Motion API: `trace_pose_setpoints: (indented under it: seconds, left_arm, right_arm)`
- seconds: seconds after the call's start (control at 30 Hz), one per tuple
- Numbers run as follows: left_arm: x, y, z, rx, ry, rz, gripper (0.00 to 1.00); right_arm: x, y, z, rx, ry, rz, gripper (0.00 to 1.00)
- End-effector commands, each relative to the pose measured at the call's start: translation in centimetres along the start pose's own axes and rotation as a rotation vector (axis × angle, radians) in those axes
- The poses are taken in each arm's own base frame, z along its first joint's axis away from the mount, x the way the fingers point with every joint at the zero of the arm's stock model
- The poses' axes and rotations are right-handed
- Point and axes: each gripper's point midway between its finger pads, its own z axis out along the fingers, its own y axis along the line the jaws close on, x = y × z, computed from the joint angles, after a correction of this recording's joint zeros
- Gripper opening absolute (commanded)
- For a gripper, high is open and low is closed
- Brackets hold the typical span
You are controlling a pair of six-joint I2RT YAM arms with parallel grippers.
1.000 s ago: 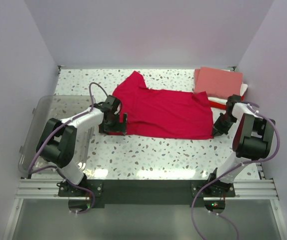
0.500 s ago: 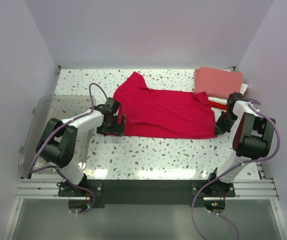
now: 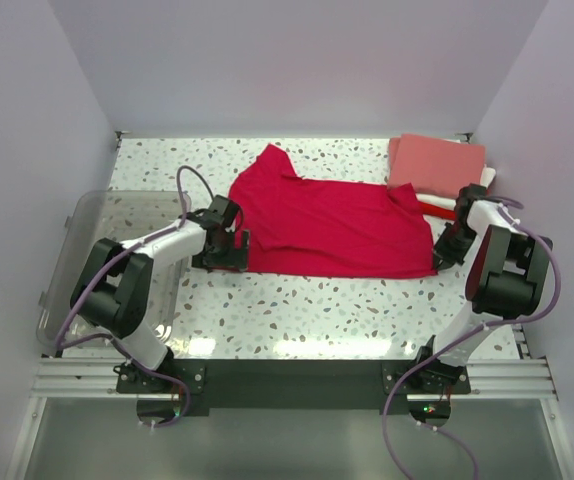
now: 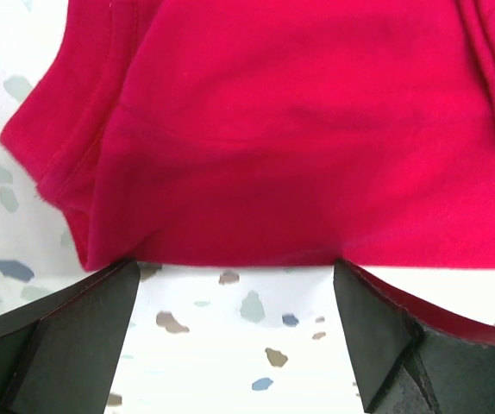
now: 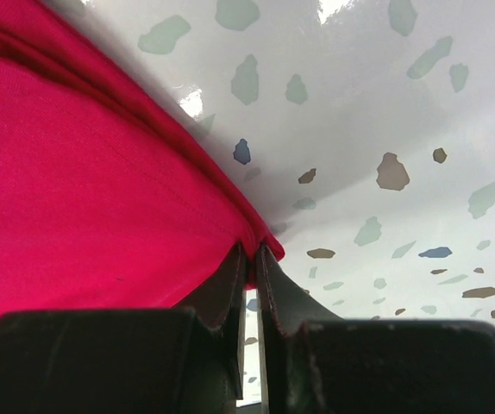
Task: Fold and stack the t-shirts
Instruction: Fold the tshirt
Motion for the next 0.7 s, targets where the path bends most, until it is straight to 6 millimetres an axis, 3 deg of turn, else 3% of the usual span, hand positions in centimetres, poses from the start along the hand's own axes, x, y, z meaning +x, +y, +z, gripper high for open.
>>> trace_pose_setpoints:
  seconds: [0.0,0.03,0.17,0.3,0.37,0.5,0.53,0.6,0.63,0.67]
  left_arm:
    - [-1.2,-0.7,-2.7,0.045,-0.042,-0.020,1.00]
    - [-2.5,-1.2,-3.9,0.069,-0.081,-0.029,1.00]
    - [-4.9,-2.5,-6.9,0.119,-0.121,-0.048,1.00]
    - [-7.3,-4.0,-8.8,0.164,-0.181,-0.047,1.00]
    - [-8.2,-4.6,-8.7,0.179,-0.194,-0.046,1.00]
    - [-8.4,-5.2,-6.9,0.176,-0.164,-0.049,1.00]
    - [-7.9,-5.2,-6.1,0.176,-0.144,-0.052,1.00]
    - [-7.7,-5.8,-5.7,0.214,-0.146,-0.066,1.00]
    - [-7.0,-5.8,-5.5,0.222,-0.139,-0.071,1.00]
    - [-7.1,-6.2,-5.6,0.250,-0.156,-0.075,1.00]
  right_arm:
    - [-1.3,-0.7,-1.9,0.020,-0.070,-0.006,0.09]
    - [-1.6,-0.7,-2.7,0.013,-0.098,-0.003,0.24]
    - [-2.4,-0.4,-5.0,-0.018,-0.171,0.008,0.45]
    - [-3.9,1.0,-8.7,-0.067,-0.297,0.007,0.54]
    - [-3.7,3.1,-10.0,-0.094,-0.339,-0.046,0.56]
    - [-2.7,9.9,-12.7,-0.185,-0.419,-0.178,0.56]
    - [-1.1,12.8,-13.0,-0.232,-0.415,-0.251,0.56]
    - [-0.3,16.3,-14.0,-0.322,-0.437,-0.300,0.56]
    - [1.7,19.0,-14.1,-0.379,-0.414,-0.372,0.56]
    - [2.0,21.0,-14.9,-0.427,-0.433,-0.404,0.56]
